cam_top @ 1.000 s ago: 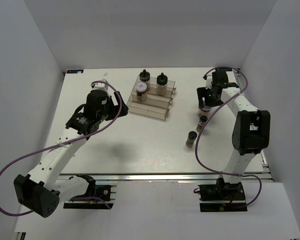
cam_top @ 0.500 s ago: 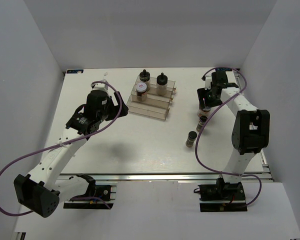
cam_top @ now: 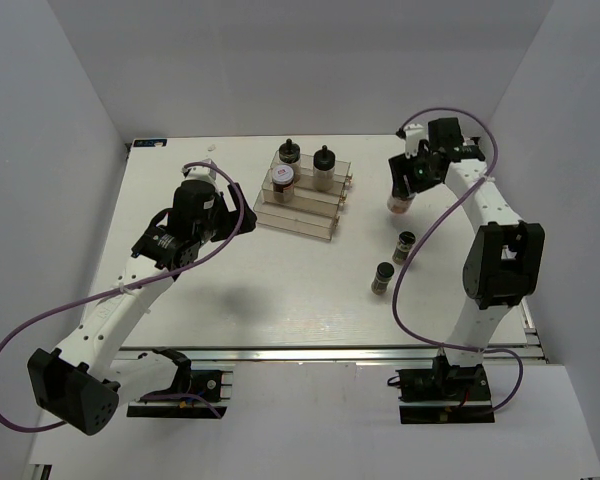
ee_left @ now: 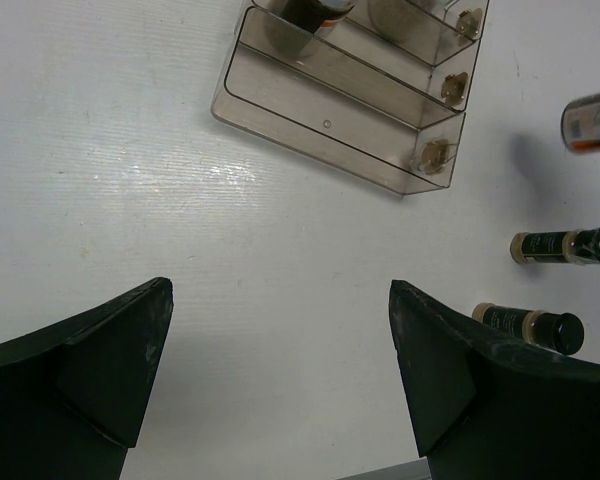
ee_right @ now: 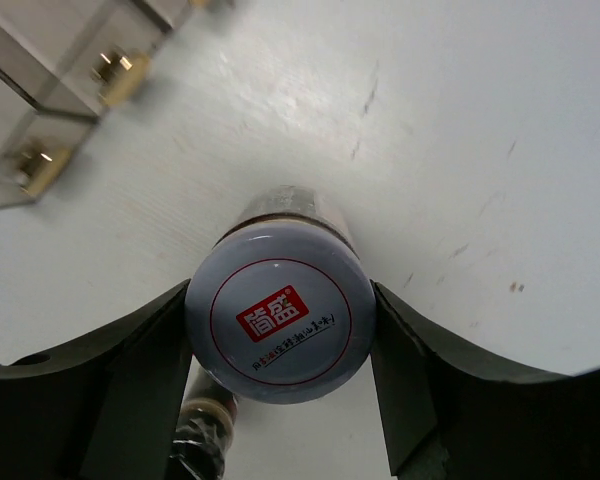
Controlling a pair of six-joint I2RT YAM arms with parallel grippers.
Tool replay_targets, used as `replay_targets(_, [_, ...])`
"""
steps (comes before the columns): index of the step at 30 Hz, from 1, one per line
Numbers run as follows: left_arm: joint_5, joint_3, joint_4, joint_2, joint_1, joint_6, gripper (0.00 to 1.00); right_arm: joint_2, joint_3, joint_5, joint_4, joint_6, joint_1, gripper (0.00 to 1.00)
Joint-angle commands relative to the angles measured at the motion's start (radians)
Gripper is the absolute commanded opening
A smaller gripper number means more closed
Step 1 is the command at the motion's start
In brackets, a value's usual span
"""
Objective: Organize the condiment bottles
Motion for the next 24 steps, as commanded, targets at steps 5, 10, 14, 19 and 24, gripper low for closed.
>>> replay_targets(5, [0.008,-0.011,0.009,-0.025,0.002,0.002,0.98,0.068,0.353,-0.162,-0.056,-0.036,0.109,0.00])
replay_targets(10, [0.004,-0.014,0.014,-0.031,0.002,-0.001,0.98,0.162,0.500,-0.165,-0.049,-0.007,0.183,0.00])
replay_targets(14, [0.001,-0.036,0.024,-0.056,0.002,-0.012,0.98,0.254,0.636,-0.173,-0.064,0.021,0.232,0.00])
replay_targets(19, [-0.002,-0.064,0.029,-0.078,0.002,-0.035,0.98,0.283,0.621,-0.161,0.000,0.042,0.292,0.00])
replay_targets(24, [-0.003,-0.079,0.023,-0.093,0.002,-0.041,0.98,0.346,0.637,-0.147,0.054,0.087,0.312,0.00])
